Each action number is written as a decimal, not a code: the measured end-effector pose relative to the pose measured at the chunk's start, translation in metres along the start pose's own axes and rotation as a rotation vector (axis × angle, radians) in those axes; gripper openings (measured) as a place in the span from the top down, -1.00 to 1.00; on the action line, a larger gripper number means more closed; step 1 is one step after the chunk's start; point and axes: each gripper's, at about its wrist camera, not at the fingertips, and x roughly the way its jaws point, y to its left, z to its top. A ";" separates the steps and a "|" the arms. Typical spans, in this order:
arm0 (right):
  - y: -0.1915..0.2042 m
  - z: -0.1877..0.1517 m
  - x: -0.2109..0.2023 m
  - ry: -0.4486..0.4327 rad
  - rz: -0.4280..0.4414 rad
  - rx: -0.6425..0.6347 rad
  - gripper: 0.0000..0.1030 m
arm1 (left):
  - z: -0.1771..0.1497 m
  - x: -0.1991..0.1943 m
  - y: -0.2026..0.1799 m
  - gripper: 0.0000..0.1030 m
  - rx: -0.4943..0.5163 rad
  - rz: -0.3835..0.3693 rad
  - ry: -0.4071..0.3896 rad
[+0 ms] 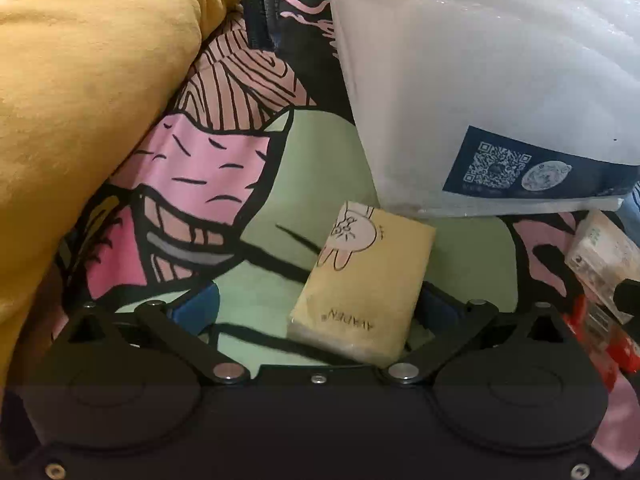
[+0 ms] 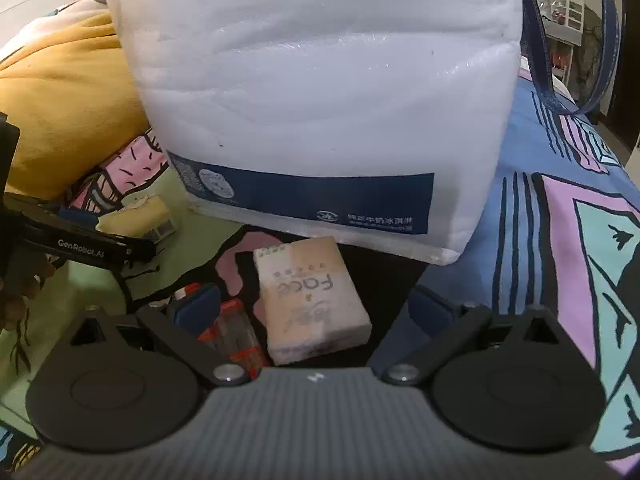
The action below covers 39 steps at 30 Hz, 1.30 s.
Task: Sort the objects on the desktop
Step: 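Grasp the yellow soap box with the left tool while the right tool grasps the tissue pack, then lift the soap box and tissue pack and carry both over the bag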
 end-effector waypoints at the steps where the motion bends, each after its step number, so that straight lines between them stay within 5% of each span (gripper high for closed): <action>1: 0.000 0.000 0.001 0.000 -0.002 -0.003 -1.00 | -0.001 0.001 -0.001 -1.00 0.008 0.005 -0.007; 5: 0.000 -0.003 0.014 0.064 -0.004 -0.015 -0.73 | -0.005 0.002 0.001 -1.00 0.010 -0.002 -0.030; 9: -0.002 -0.003 0.014 0.068 0.000 0.010 -0.72 | -0.014 0.002 0.005 -1.00 0.001 -0.021 -0.072; 12: 0.000 -0.003 0.010 0.068 -0.022 -0.001 -0.32 | -0.017 -0.001 0.003 -0.96 0.029 -0.021 -0.081; 14: -0.001 -0.002 0.008 0.066 -0.013 -0.002 -0.15 | -0.015 -0.005 0.002 -0.65 0.045 -0.052 -0.076; 16: 0.001 -0.001 0.006 0.064 -0.020 -0.005 -0.12 | -0.011 -0.013 -0.004 0.04 0.084 -0.078 -0.072; 17: 0.002 -0.001 0.005 0.060 -0.021 -0.003 -0.09 | -0.009 -0.017 -0.006 0.07 0.088 -0.086 -0.063; 19: 0.002 0.000 -0.002 0.049 -0.010 0.012 -0.08 | -0.009 -0.025 -0.009 0.10 0.071 -0.123 -0.032; 25: 0.014 0.004 -0.044 -0.027 0.011 -0.009 -0.08 | -0.011 -0.067 -0.013 0.10 0.082 -0.056 0.016; 32: 0.032 0.011 -0.108 -0.139 0.035 0.032 -0.08 | -0.007 -0.147 -0.010 0.10 -0.020 -0.025 -0.060; 39: 0.053 0.013 -0.167 -0.184 0.047 -0.019 -0.08 | 0.004 -0.210 -0.024 0.10 -0.032 -0.084 -0.167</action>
